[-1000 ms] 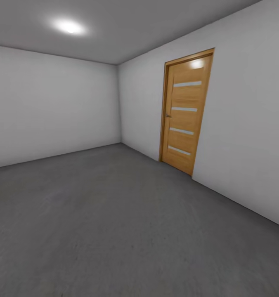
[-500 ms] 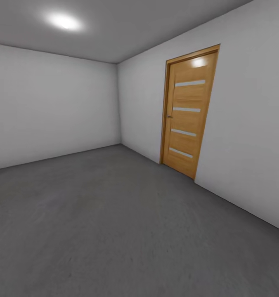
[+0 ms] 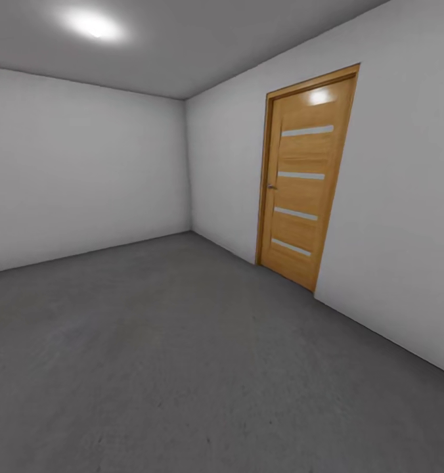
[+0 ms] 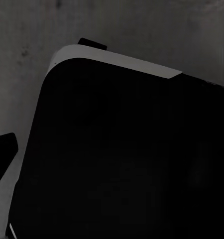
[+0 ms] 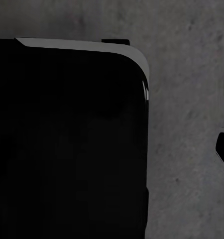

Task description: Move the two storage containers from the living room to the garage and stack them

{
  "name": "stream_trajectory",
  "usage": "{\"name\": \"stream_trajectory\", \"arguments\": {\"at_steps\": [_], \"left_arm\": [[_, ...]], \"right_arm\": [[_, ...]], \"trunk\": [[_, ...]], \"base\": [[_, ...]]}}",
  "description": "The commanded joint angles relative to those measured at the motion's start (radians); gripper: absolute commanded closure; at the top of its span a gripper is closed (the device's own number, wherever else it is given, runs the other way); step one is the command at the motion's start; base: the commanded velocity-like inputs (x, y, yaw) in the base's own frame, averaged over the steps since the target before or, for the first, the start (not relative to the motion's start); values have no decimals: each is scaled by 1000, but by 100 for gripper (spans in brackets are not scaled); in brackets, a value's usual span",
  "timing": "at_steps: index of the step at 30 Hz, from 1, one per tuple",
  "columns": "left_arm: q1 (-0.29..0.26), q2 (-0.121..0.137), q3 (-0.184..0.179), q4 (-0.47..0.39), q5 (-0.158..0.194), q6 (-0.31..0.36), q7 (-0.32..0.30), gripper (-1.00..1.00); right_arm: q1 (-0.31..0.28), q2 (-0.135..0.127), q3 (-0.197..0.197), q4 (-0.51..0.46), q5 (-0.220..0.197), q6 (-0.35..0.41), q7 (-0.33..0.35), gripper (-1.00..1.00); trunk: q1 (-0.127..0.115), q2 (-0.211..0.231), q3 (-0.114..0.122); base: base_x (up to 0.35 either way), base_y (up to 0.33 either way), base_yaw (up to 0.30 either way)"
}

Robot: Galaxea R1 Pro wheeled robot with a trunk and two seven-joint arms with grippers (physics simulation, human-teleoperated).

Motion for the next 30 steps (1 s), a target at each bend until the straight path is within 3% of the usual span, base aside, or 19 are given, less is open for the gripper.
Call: {"name": "stream_trajectory", "arguments": {"at_steps": [1,30], "left_arm": [[0,0,5,0,1,-3,0,-100],[0,0,5,0,2,0,0,-100]], "right_arm": [[0,0,-1,0,1,-4,0,-100],[0,0,-2,0,-1,-2,0,-100]], "trunk": [[1,0,-1],[1,0,-1]], "base": [[325,0,0],[325,0,0]]}}
